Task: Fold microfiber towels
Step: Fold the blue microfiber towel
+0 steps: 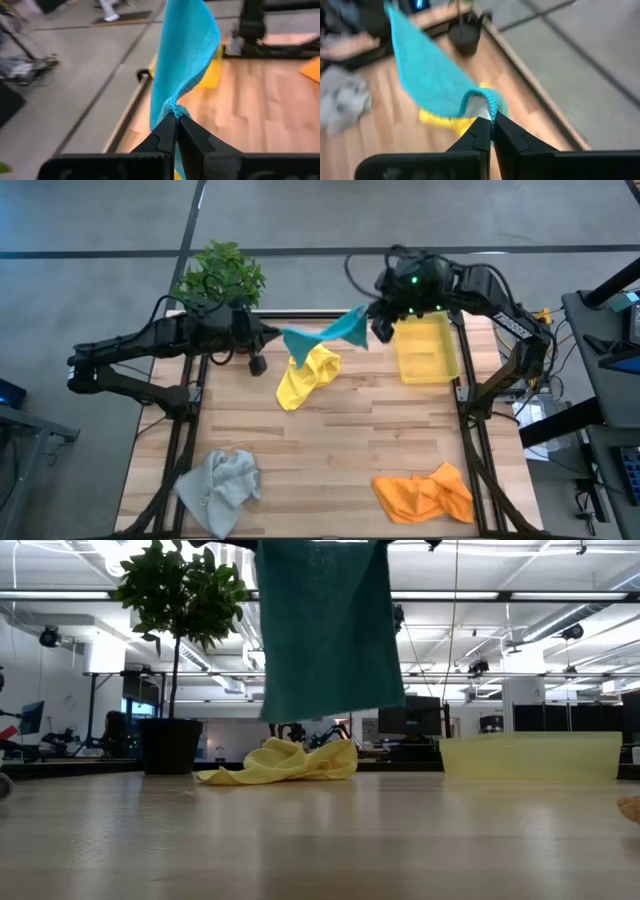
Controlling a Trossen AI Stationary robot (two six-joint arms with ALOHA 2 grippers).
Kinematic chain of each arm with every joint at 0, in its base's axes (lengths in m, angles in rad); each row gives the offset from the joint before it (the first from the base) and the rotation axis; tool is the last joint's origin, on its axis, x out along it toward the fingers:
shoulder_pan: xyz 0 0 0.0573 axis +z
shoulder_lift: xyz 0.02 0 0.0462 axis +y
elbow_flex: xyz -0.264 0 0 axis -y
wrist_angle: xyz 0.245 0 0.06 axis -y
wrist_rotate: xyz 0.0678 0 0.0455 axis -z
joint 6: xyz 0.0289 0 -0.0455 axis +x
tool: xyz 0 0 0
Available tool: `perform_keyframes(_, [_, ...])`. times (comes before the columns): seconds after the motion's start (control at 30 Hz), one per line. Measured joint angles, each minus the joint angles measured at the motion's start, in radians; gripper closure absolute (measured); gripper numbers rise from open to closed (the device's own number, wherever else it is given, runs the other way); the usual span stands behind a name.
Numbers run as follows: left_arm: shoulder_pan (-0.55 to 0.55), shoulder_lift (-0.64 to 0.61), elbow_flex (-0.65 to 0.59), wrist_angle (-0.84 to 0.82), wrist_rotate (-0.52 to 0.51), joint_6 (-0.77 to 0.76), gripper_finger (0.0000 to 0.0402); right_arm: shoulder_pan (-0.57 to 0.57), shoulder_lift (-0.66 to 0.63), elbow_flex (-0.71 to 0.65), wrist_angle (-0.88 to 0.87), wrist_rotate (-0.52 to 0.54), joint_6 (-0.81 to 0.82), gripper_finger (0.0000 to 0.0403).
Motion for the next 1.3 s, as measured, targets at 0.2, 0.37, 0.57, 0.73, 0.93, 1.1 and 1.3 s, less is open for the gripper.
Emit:
perform_keyframes(0.2, [-0.001, 0.000, 0.000, -0.069, 0.251, -0.112, 0.0401, 0.110, 0.000, -0.062, -0.063, -0.093, -0.024, 0.0394])
perform_keyframes(0.37, [-0.053, 0.013, 0.000, -0.118, 0.340, -0.248, 0.0401, 0.224, -0.007, -0.134, -0.058, -0.163, -0.035, 0.0394])
perform_keyframes(0.57, [-0.184, 0.055, -0.001, -0.114, 0.310, -0.434, 0.0401, 0.356, -0.049, -0.261, 0.014, -0.163, -0.025, 0.0394])
perform_keyframes(0.73, [-0.364, 0.089, 0.000, -0.105, 0.176, -0.522, 0.0401, 0.447, -0.145, -0.416, 0.128, -0.162, 0.059, 0.0394])
perform_keyframes(0.93, [-0.580, 0.132, 0.000, -0.050, 0.079, -0.628, 0.0401, 0.578, -0.279, -0.602, 0.359, -0.118, 0.325, 0.0394])
perform_keyframes(1.1, [-0.705, 0.178, 0.000, 0.019, 0.077, -0.656, 0.0401, 0.723, -0.312, -0.711, 0.581, 0.021, 0.502, 0.0394])
perform_keyframes(1.3, [-0.811, 0.216, 0.000, 0.052, 0.070, -0.705, 0.0401, 0.872, -0.243, -0.763, 0.752, 0.127, 0.675, 0.0394])
